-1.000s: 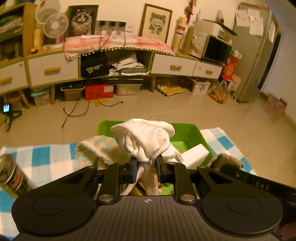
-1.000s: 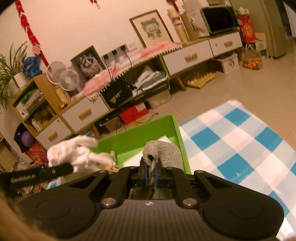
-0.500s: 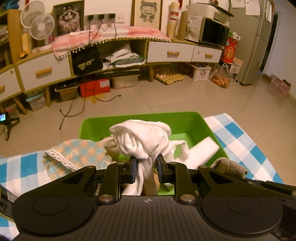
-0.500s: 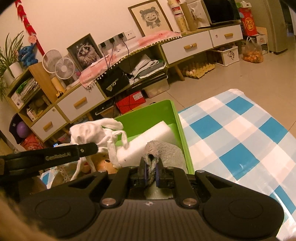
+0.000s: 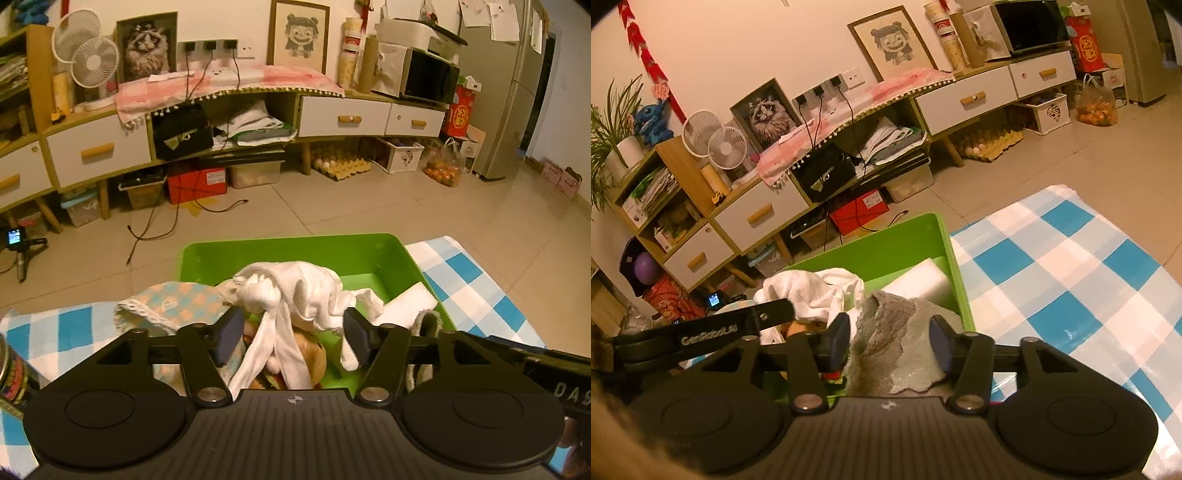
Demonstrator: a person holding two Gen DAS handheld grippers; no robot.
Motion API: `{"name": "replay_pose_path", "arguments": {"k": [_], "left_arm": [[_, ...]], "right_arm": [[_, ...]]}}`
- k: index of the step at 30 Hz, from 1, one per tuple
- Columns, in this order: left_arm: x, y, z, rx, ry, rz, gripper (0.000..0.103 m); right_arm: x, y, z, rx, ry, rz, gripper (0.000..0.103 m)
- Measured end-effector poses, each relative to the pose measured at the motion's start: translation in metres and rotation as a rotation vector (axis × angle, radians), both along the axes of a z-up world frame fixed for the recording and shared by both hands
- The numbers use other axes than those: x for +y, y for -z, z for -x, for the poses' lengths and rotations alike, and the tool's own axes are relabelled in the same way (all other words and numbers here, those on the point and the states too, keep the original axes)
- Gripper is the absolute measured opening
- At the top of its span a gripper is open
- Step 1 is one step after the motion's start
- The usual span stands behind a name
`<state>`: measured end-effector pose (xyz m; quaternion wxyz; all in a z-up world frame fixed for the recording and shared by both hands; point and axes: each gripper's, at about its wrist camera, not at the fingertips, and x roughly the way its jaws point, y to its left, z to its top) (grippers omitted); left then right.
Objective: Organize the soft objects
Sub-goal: 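Carry the white and grey cloths over the green tray and open both grippers, then move both tools back over the remaining soft items on the tablecloth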
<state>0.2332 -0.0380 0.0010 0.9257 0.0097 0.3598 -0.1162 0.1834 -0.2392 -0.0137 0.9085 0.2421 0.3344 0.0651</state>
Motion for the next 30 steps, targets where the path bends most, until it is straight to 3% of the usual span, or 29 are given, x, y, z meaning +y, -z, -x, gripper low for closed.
{"name": "replay_pose_path", "arguments": {"k": [6, 16, 30], "left_arm": [[0.002, -0.005, 0.012, 0.000, -0.011, 0.000, 0.076], [0.011, -0.012, 0.046, 0.000, -0.030, 0.019, 0.090], [0.031, -0.026, 0.117, -0.082, -0.026, 0.049, 0.097]], "right_arm": [[-0.010, -0.007, 0.010, -0.010, 0.019, -0.007, 0.034], [-0.016, -0.019, 0.031, -0.016, 0.018, 0.021, 0.049], [-0.019, -0.025, 0.066, -0.007, -0.012, 0.057, 0.051]]}}
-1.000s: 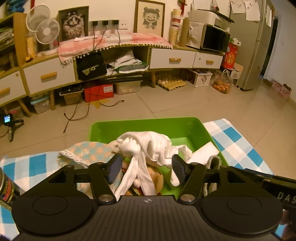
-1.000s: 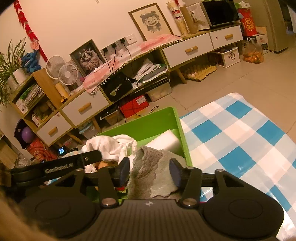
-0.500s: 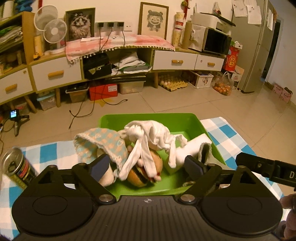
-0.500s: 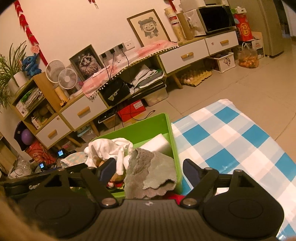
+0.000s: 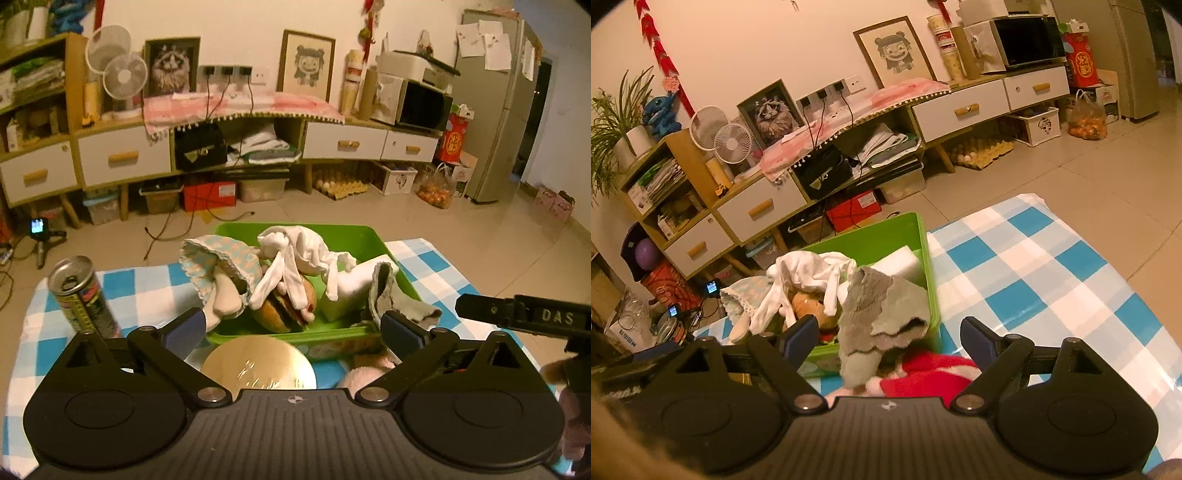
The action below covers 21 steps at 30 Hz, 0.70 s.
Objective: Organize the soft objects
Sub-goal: 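Move both tools back over the remaining soft items on the tablecloth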
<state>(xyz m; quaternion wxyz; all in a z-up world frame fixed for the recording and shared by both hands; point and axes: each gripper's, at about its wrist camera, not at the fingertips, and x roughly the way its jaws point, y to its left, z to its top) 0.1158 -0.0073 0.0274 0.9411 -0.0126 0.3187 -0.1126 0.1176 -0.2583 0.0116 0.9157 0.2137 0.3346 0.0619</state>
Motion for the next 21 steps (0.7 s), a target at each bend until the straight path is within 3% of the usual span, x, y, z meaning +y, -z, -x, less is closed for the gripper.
{"name": "replay_pose_path", "arguments": {"k": [9, 16, 21], "left_arm": [[0.010, 0.008, 0.044, -0.027, 0.007, -0.045, 0.098], [0.023, 0.035, 0.071, 0.011, 0.017, -0.041, 0.098], [0.030, 0.056, 0.079, 0.071, 0.014, -0.032, 0.098]], "right_arm": [[0.011, -0.002, 0.021, -0.016, -0.047, 0.084, 0.055], [0.020, 0.004, 0.040, -0.003, -0.081, 0.103, 0.057], [0.033, 0.013, 0.054, -0.001, -0.133, 0.181, 0.057]]}}
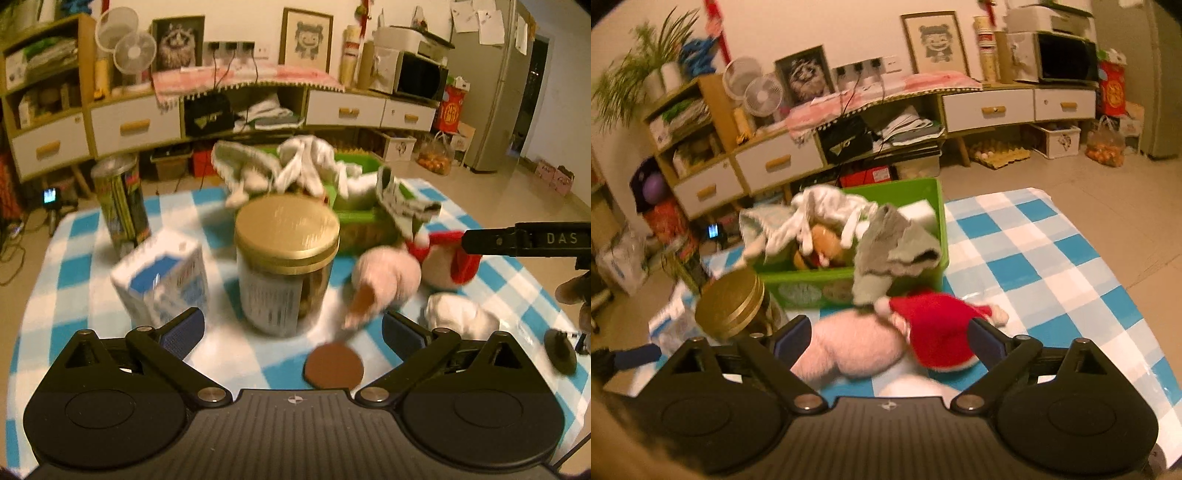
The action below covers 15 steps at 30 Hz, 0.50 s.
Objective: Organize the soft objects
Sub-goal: 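Move both tools back over the remaining soft items on the tablecloth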
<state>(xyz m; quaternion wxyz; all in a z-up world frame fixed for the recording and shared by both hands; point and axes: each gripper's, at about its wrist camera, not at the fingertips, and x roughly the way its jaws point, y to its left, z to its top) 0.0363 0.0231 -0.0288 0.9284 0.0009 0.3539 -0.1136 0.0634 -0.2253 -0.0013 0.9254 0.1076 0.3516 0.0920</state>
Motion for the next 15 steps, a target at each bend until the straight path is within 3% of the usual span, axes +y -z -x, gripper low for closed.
{"name": "replay_pose_path", "arguments": {"k": [7, 15], "left_arm": [[0.014, 0.031, 0.017, 0.065, -0.008, 0.022, 0.098], [0.014, 0.052, 0.032, 0.061, 0.021, -0.032, 0.098]], "right_arm": [[0.015, 0.017, 0.024, -0.001, -0.080, 0.090, 0.059], [0.028, 0.057, 0.052, 0.021, -0.198, 0.239, 0.059]]}}
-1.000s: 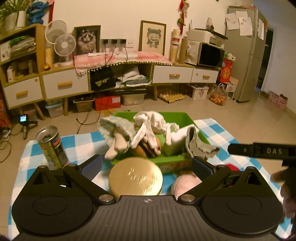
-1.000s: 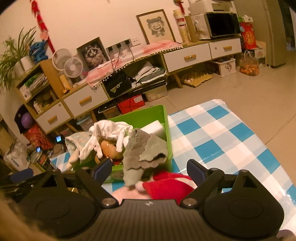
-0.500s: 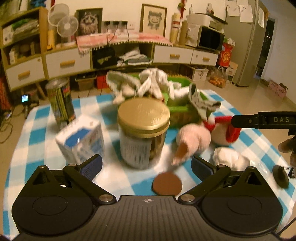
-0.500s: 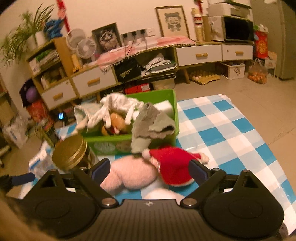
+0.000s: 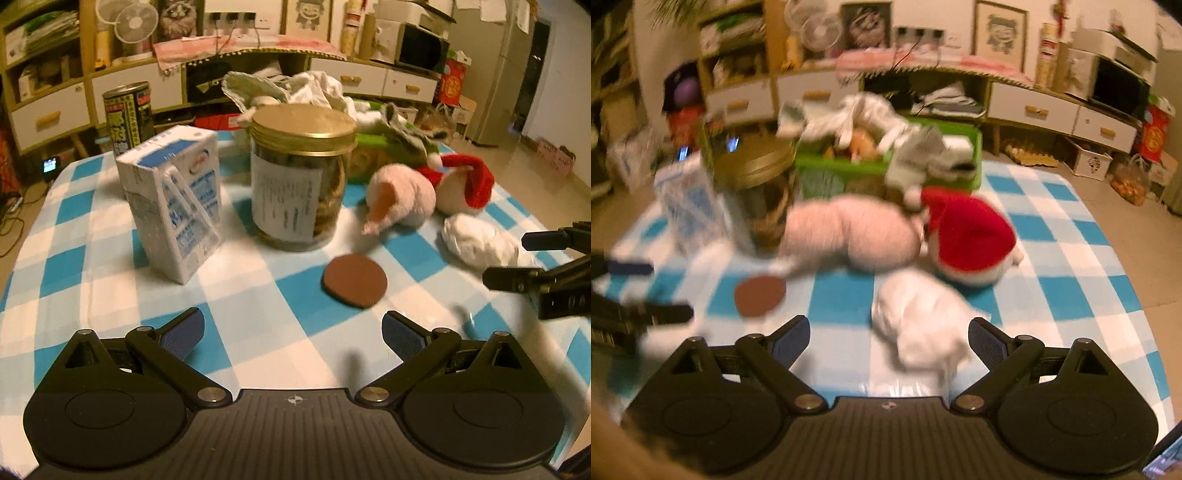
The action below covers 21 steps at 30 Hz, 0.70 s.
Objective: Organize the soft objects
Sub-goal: 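Move both tools back over the remaining soft items on the tablecloth, then grasp the brown round disc with the left gripper while the right grasps the white cloth bundle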
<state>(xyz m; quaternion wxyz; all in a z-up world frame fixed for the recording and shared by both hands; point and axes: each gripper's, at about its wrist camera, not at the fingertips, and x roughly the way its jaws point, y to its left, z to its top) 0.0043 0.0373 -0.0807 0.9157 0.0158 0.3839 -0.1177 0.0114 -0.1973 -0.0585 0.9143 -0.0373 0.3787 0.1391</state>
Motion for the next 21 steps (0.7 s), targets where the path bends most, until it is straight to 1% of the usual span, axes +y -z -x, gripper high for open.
{"name": "replay_pose_path", "arguments": {"k": [5, 7, 9, 11, 12, 15, 21], "left_arm": [[-0.016, 0.016, 0.007, 0.011, 0.065, -0.053, 0.098], [-0.023, 0.023, 0.008, 0.018, 0.092, -0.081, 0.098], [-0.028, 0.029, 0.010, 0.011, 0.110, -0.093, 0.098], [-0.030, 0.031, 0.011, -0.006, 0.115, -0.078, 0.098], [-0.030, 0.032, 0.011, -0.010, 0.113, -0.067, 0.098], [-0.031, 0.033, 0.006, -0.012, 0.108, -0.052, 0.099], [-0.036, 0.032, -0.004, -0.018, 0.084, -0.051, 0.099]], "right_arm": [[0.000, 0.020, 0.016, 0.007, -0.054, 0.062, 0.059], [-0.001, 0.028, 0.020, 0.024, -0.059, 0.066, 0.059], [-0.003, 0.037, 0.021, 0.042, -0.058, 0.060, 0.061], [-0.009, 0.042, 0.024, 0.019, -0.040, 0.029, 0.070], [-0.011, 0.045, 0.024, 0.014, -0.028, 0.020, 0.071], [-0.017, 0.049, 0.021, 0.014, -0.002, -0.038, 0.072], [-0.017, 0.051, 0.014, -0.014, 0.028, -0.046, 0.072]]}}
